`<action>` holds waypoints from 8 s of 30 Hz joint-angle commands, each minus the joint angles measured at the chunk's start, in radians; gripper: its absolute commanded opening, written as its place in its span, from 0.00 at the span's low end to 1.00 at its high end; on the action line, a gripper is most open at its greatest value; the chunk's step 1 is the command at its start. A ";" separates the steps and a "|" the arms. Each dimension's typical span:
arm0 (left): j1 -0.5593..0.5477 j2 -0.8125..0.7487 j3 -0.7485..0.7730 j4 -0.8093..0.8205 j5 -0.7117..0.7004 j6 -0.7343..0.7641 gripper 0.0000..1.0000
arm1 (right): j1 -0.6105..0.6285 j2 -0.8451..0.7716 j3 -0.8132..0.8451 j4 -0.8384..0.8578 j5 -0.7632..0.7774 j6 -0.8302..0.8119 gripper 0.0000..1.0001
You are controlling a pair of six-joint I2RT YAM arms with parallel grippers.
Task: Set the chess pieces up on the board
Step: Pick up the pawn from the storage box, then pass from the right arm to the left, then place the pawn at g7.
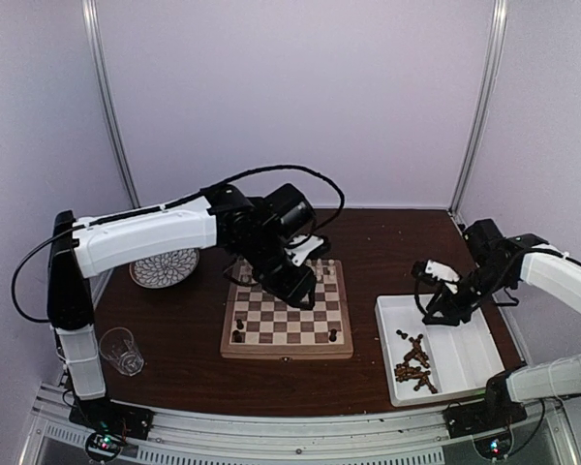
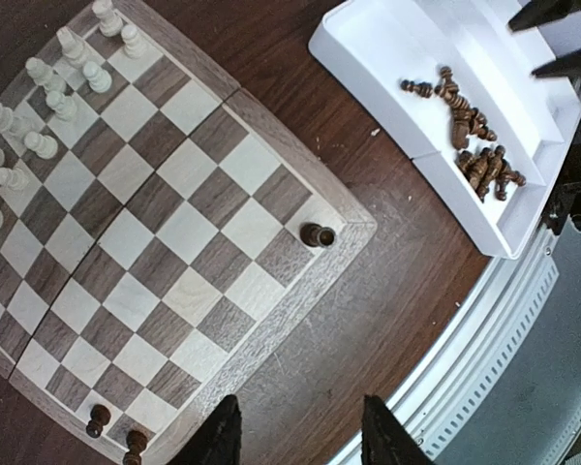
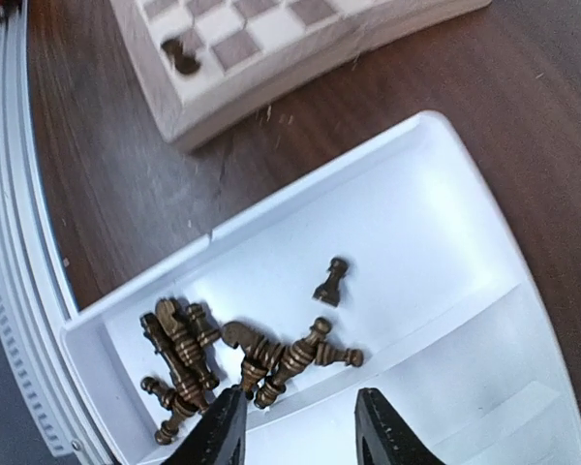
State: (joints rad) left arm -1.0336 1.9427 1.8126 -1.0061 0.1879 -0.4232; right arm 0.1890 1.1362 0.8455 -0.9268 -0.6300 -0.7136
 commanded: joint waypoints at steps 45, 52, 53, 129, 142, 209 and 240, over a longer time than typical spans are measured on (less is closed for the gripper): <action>0.006 -0.180 -0.391 0.447 -0.102 -0.161 0.41 | 0.316 0.410 -0.030 0.262 0.440 0.106 0.28; 0.006 -0.179 -0.388 0.441 -0.102 -0.157 0.41 | 0.316 0.401 -0.033 0.248 0.462 0.110 0.21; 0.007 -0.179 -0.388 0.440 -0.102 -0.157 0.41 | 0.316 0.403 -0.032 0.248 0.461 0.111 0.18; -0.051 0.030 -0.347 1.315 0.410 -0.847 0.32 | 0.477 0.066 0.358 -0.014 0.170 0.130 0.05; -0.051 0.057 -0.329 1.322 0.415 -0.847 0.24 | 0.477 0.061 0.362 -0.025 0.125 0.128 0.05; 0.085 -0.131 -0.529 0.277 -0.267 0.011 0.02 | 0.198 -0.047 0.048 0.077 0.007 0.112 0.47; 0.110 -0.154 -0.493 0.235 -0.258 0.013 0.25 | 0.198 -0.046 0.051 0.071 0.008 0.114 0.47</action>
State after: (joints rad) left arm -0.9298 1.8244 1.2724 -0.7513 -0.0784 -0.4133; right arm 0.3920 1.0927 0.9035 -0.8627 -0.6209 -0.5983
